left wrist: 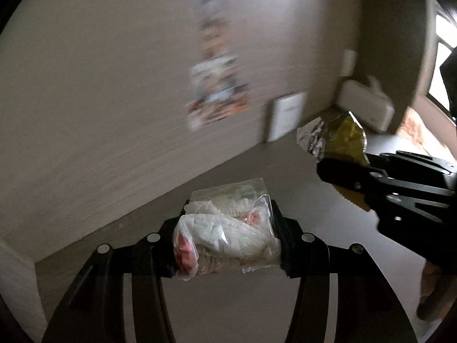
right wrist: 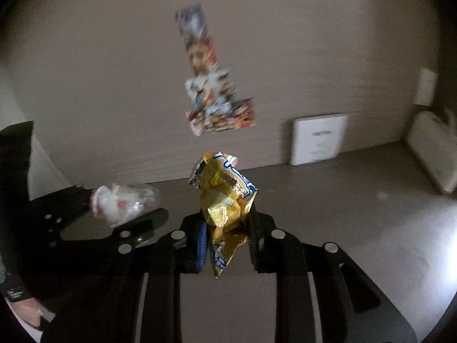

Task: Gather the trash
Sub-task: 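Carry the bundle and snack bag over the white trash bin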

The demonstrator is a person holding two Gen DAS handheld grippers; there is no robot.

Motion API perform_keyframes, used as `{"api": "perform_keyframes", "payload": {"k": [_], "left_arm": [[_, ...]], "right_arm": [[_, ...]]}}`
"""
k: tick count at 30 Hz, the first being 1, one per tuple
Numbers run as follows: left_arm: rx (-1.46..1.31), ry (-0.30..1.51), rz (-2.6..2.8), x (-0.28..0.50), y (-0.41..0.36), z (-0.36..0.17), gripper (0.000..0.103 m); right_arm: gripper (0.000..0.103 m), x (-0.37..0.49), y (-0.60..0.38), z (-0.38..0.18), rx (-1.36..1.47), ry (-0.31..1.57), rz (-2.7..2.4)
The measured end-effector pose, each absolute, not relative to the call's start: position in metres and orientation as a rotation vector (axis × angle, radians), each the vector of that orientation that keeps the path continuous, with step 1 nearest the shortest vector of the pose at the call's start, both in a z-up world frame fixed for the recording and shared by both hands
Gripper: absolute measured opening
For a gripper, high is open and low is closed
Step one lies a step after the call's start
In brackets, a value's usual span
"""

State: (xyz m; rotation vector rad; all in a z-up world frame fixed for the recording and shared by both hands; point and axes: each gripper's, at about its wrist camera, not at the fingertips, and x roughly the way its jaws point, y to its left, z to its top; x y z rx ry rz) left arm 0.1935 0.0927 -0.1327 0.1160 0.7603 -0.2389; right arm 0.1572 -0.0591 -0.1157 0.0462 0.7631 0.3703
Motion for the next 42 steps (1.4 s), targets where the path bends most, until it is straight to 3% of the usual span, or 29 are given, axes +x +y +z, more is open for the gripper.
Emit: {"api": "perform_keyframes", "payload": {"k": [12, 22, 33, 42], "left_arm": [[0.242, 0.715, -0.6, 0.125, -0.091, -0.108, 0.05], [0.39, 0.725, -0.898, 0.048, -0.26, -0.133, 0.05], [0.541, 0.832, -1.056, 0.001, -0.407, -0.237, 0.051], [0.635, 0.937, -1.09, 0.005, -0.49, -0.422, 0.051]], "right_arm": [[0.024, 0.029, -0.225, -0.08, 0.142, 0.736, 0.037], [0.024, -0.064, -0.359, -0.114, 0.254, 0.771, -0.25], [0.025, -0.111, -0.479, -0.223, 0.4, 0.888, -0.412], [0.025, -0.096, -0.552, -0.411, 0.48, 1.042, -0.398]]}}
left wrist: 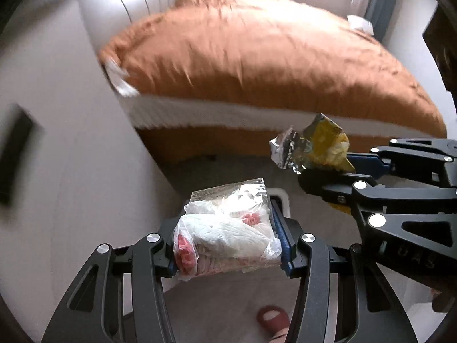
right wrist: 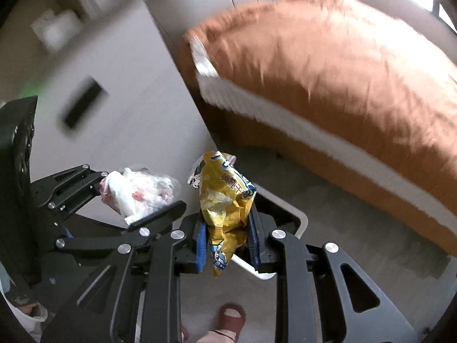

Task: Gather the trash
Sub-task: 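Carry the bundle and snack bag over the white trash bin, then open both tools to drop the bundle and snack bag into the bin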

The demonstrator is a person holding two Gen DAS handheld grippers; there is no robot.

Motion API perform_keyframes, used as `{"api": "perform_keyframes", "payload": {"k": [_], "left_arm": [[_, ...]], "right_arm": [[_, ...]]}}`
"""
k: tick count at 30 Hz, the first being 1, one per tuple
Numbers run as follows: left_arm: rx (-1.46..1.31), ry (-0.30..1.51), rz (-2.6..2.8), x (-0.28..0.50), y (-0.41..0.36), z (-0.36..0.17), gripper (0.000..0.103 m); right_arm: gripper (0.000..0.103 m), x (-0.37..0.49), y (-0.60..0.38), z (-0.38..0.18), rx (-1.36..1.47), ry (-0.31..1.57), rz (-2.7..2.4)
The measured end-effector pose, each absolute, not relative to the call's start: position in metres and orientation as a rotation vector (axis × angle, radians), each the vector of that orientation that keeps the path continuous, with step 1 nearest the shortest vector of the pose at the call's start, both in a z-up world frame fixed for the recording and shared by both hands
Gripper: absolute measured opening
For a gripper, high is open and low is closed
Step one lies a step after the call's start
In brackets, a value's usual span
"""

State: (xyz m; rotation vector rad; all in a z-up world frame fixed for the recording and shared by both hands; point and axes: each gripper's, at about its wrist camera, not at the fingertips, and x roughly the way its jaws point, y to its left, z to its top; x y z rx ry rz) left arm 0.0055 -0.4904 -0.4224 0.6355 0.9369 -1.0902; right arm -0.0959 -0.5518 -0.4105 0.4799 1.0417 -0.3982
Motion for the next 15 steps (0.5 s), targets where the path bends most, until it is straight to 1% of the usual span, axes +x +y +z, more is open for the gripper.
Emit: {"api": "perform_keyframes", "payload": {"k": [1, 5, 8, 10, 11, 12, 13, 14, 15], "left_arm": [[0.655, 0.959, -1.09, 0.007, -0.498, -0.45, 0.051], [0.69, 1.011, -1.093, 0.01, -0.511, -0.522, 0.051], [0.726, 1.039, -1.096, 0.006, -0.518, -0.57, 0.051], [0.742, 1.046, -1.103, 0.004, -0.521, -0.592, 0.051], [0.754, 1.054, -1.109, 0.004, -0.523, -0.606, 0.052], [0.762, 1.058, -1.107, 0.003, -0.523, -0.614, 0.054], [0.767, 1.073, -1.109, 0.004, -0.525, -0.625, 0.07], [0.774, 1.086, -1.102, 0.005, -0.526, -0.632, 0.089], [0.798, 1.084, -1.077, 0.005, -0.528, -0.64, 0.098]], "right_arm": [[0.025, -0.094, -0.556, -0.429, 0.481, 1.055, -0.399], [0.025, -0.094, -0.576, -0.515, 0.515, 1.112, -0.417], [0.025, -0.097, -0.583, -0.558, 0.543, 1.134, -0.422], [0.025, -0.098, -0.587, -0.586, 0.553, 1.152, -0.421], [0.027, -0.098, -0.587, -0.596, 0.55, 1.157, -0.423], [0.032, -0.098, -0.587, -0.606, 0.551, 1.162, -0.42], [0.054, -0.096, -0.587, -0.614, 0.556, 1.167, -0.412], [0.086, -0.096, -0.589, -0.622, 0.557, 1.167, -0.411], [0.101, -0.096, -0.59, -0.625, 0.555, 1.162, -0.416]]}}
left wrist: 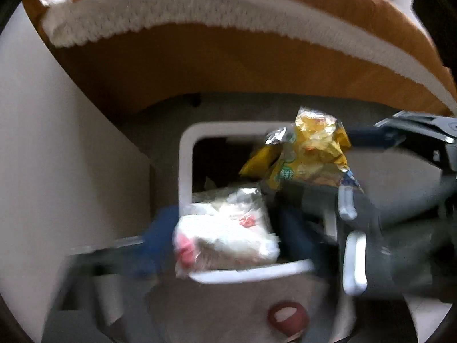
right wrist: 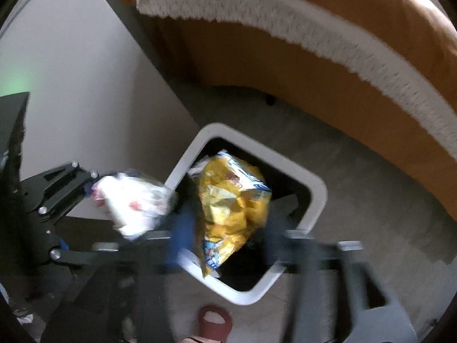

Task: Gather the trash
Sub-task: 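Open both tools to drop the bundle and snack bag into the bin, then turn both open tools back to the now-clear desk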

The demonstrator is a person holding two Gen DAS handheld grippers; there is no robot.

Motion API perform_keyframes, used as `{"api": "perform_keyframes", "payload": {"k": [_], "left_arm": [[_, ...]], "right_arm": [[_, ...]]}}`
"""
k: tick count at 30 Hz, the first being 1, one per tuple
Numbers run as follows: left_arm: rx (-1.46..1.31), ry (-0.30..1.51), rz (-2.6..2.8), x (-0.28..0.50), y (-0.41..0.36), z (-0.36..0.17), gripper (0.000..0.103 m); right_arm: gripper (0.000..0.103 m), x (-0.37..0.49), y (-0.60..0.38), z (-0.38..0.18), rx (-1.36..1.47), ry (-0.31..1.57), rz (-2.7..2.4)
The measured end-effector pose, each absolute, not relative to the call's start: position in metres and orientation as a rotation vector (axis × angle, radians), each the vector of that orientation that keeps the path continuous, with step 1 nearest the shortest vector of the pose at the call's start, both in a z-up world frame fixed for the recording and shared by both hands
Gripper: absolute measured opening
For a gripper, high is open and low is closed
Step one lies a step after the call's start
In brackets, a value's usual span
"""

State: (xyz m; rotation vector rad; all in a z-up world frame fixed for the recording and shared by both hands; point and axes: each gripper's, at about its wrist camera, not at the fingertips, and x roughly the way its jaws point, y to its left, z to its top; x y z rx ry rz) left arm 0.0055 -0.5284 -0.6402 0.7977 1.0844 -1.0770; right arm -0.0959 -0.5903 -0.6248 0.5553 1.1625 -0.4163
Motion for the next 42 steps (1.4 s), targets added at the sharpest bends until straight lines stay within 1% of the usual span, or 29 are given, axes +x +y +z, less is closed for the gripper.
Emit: {"api": "perform_keyframes", "payload": {"k": [1, 3, 6, 13, 16, 20, 24, 30, 32, 35, 39, 42], "left_arm": [[0.819, 1.072, -1.068, 0.005, -0.531, -0.646, 0.098], [0.857, 1.059, -1.068, 0.002, -0.533, -0.654, 0.098], [0.853, 1.045, -1.06, 0.004, -0.533, -0.647, 0.098], [0.797, 1.026, -1.048, 0.013, -0.535, -0.601, 0.098], [0.778, 1.002, -1.039, 0.011, -0.531, -0.567, 0.098], [0.714, 0.975, -1.034, 0.013, -0.52, -0.505, 0.098], [0.655, 0.929, -1.026, 0.007, -0.502, -0.439, 0.098], [0.517, 0.905, -0.994, -0.006, -0.453, -0.337, 0.098], [0.437, 0.905, -0.99, -0.008, -0.43, -0.301, 0.098], [0.364, 0.907, -0.961, -0.009, -0.396, -0.261, 0.098], [0.336, 0.826, -0.895, -0.009, -0.345, -0.207, 0.098], [0.352, 0.731, -0.801, -0.005, -0.303, -0.167, 0.098]], "right_arm": [[0.098, -0.095, -0.591, -0.629, 0.553, 1.168, -0.403], [0.098, -0.092, -0.593, -0.634, 0.52, 1.196, -0.4], [0.098, -0.092, -0.596, -0.626, 0.502, 1.191, -0.402], [0.098, -0.104, -0.6, -0.566, 0.477, 1.149, -0.443], [0.098, -0.112, -0.593, -0.531, 0.463, 1.119, -0.459], [0.098, -0.115, -0.588, -0.474, 0.438, 1.073, -0.476], [0.098, -0.123, -0.571, -0.401, 0.409, 0.998, -0.491], [0.098, -0.139, -0.526, -0.291, 0.371, 0.854, -0.496], [0.098, -0.14, -0.512, -0.267, 0.365, 0.836, -0.477], [0.098, -0.145, -0.482, -0.223, 0.372, 0.769, -0.448], [0.098, -0.138, -0.444, -0.172, 0.341, 0.696, -0.391], [0.098, -0.128, -0.415, -0.133, 0.312, 0.634, -0.329]]}}
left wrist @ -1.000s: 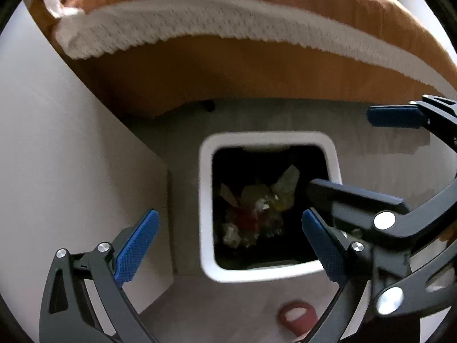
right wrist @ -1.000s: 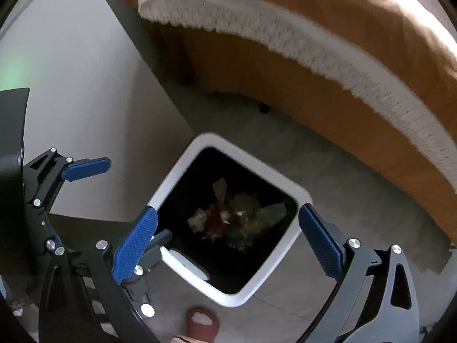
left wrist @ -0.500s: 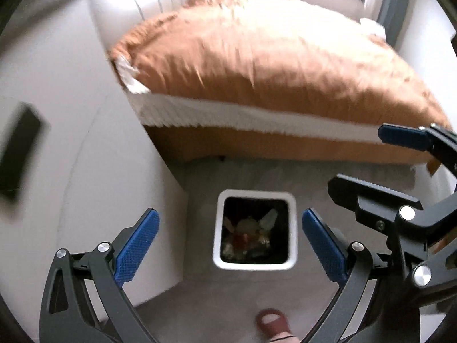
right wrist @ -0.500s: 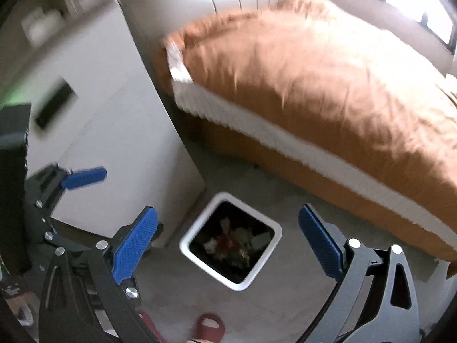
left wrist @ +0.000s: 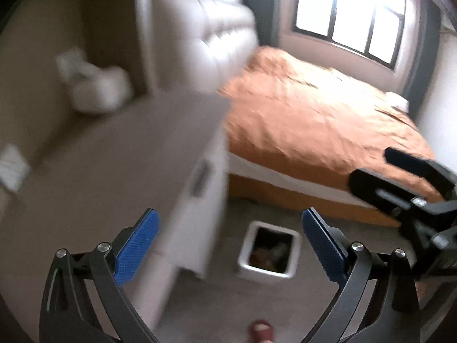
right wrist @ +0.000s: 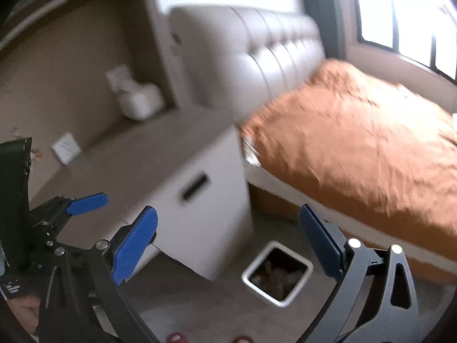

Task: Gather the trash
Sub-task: 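Turn both open tools back to the now-clear desk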

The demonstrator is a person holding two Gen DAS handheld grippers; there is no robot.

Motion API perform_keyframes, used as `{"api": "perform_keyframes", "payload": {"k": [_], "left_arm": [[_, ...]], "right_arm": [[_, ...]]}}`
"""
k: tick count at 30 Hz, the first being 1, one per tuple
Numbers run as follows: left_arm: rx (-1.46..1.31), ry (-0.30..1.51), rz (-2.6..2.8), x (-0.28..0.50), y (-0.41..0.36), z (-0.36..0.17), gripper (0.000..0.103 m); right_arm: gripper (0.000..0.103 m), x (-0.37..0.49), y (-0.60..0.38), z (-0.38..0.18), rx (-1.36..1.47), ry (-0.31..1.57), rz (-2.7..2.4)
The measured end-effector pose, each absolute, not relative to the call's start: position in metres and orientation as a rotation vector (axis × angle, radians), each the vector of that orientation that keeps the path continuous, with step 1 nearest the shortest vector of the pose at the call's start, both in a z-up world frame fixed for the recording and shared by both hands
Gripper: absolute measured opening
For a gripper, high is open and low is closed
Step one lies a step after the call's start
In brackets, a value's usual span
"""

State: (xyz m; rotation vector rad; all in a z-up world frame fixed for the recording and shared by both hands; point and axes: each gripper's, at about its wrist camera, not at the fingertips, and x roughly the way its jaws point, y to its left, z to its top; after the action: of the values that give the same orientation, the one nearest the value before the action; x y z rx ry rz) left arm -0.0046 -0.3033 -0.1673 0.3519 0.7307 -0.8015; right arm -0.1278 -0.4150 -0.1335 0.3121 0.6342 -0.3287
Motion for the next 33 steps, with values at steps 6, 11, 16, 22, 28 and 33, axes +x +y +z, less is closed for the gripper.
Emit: {"api": "perform_keyframes", "payload": {"k": [6, 11, 16, 22, 28, 33], "left_arm": [[0.266, 0.652, -0.645, 0.009, -0.213, -0.108, 0.098], [0.209, 0.615, -0.502, 0.015, -0.142, -0.077, 0.098], [0.181, 0.574, -0.364, 0.025, -0.08, -0.056, 0.098], [0.163, 0.556, -0.278, 0.039, -0.035, -0.044, 0.098], [0.152, 0.537, -0.257, 0.051, -0.003, -0.033, 0.098], [0.154, 0.522, -0.269, 0.057, 0.008, -0.029, 0.098]], "right_arm": [[0.098, -0.097, -0.352, -0.078, 0.246, 0.529, -0.166], [0.098, -0.062, -0.304, -0.055, 0.245, 0.505, -0.024], [0.098, -0.032, -0.251, -0.037, 0.193, 0.477, 0.098], [0.098, -0.003, -0.197, -0.025, 0.148, 0.46, 0.163], [0.098, 0.012, -0.168, -0.019, 0.133, 0.459, 0.179], [0.098, 0.018, -0.154, -0.017, 0.119, 0.456, 0.17]]}}
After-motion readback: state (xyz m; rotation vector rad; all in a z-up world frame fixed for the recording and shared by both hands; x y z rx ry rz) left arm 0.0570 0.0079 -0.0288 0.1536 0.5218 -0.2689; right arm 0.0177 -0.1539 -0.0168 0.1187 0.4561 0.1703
